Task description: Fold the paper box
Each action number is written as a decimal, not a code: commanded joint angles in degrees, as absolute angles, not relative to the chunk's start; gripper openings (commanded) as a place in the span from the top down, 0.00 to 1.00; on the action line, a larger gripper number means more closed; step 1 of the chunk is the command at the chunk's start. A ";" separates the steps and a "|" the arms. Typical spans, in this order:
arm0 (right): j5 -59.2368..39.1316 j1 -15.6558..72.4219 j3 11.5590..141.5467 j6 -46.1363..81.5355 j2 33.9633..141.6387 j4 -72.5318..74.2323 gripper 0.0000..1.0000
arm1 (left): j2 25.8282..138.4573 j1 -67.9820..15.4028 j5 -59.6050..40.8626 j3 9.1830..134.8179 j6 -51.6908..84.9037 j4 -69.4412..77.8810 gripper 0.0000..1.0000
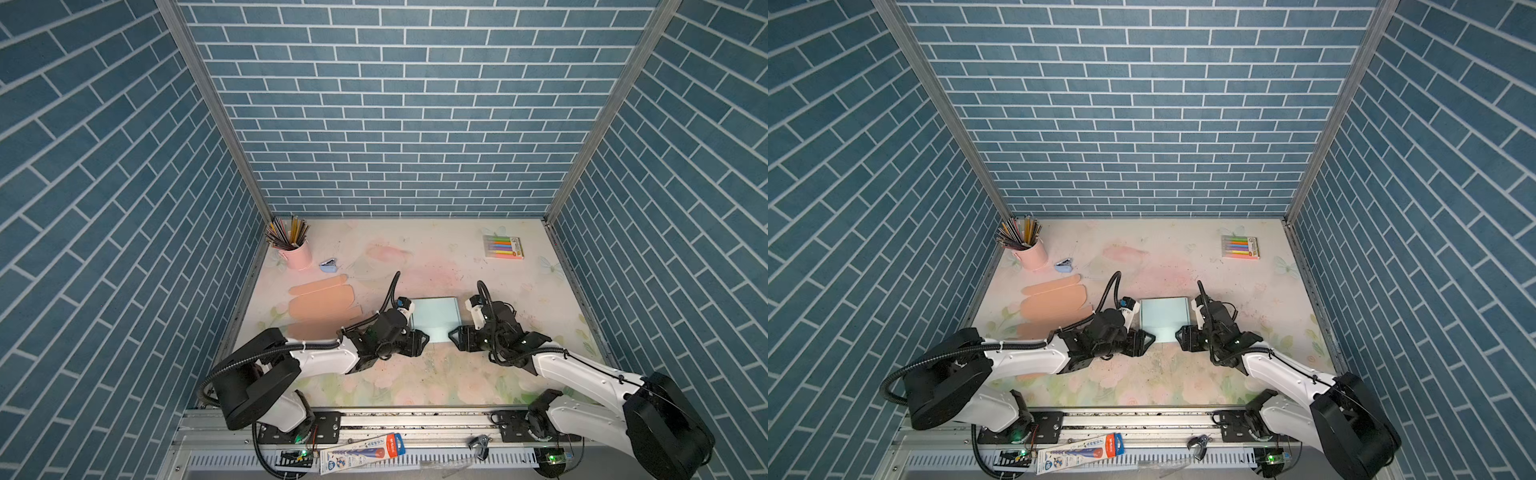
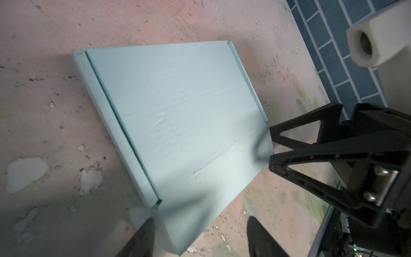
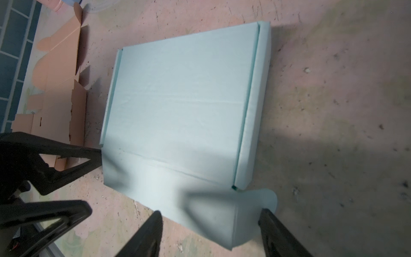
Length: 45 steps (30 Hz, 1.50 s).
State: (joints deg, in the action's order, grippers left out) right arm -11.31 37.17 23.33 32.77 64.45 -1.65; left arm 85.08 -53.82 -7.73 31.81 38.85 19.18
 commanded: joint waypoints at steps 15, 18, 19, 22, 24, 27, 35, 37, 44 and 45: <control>-13.28 39.98 23.11 37.17 65.45 1.44 0.30 | 85.78 -55.20 -8.04 32.72 40.01 20.55 0.34; -12.95 40.32 23.38 37.35 65.04 1.18 0.31 | 85.62 -55.29 -7.82 32.90 39.99 20.33 0.34; -12.80 40.32 23.45 37.33 65.02 1.06 0.31 | 85.61 -55.35 -7.69 32.88 39.99 20.24 0.34; -12.45 40.36 23.43 37.22 65.45 0.79 0.31 | 85.52 -55.40 -7.55 32.74 39.99 20.09 0.34; -12.66 40.53 23.49 37.27 65.63 0.72 0.31 | 85.35 -55.38 -7.56 32.68 40.03 20.04 0.35; -12.28 41.18 23.97 37.53 65.27 0.23 0.31 | 84.83 -55.46 -7.31 32.63 39.99 19.63 0.35; -10.62 41.76 24.10 37.62 63.67 -1.37 0.31 | 84.45 -55.61 -7.03 32.43 39.99 19.42 0.35; -10.37 41.77 24.13 37.45 64.06 -1.38 0.31 | 84.85 -55.61 -6.96 32.64 39.90 19.43 0.34; -9.61 41.75 23.99 36.89 65.87 -0.97 0.35 | 85.32 -55.54 -6.13 32.44 39.99 19.76 0.35; -9.42 41.75 23.97 36.78 65.96 -1.04 0.35 | 85.42 -55.55 -5.99 32.45 39.99 19.71 0.35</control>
State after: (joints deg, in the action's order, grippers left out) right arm -9.87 41.21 23.07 36.03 65.32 -1.28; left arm 85.19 -55.05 -6.59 31.81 39.51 18.92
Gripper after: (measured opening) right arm 0.651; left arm 0.651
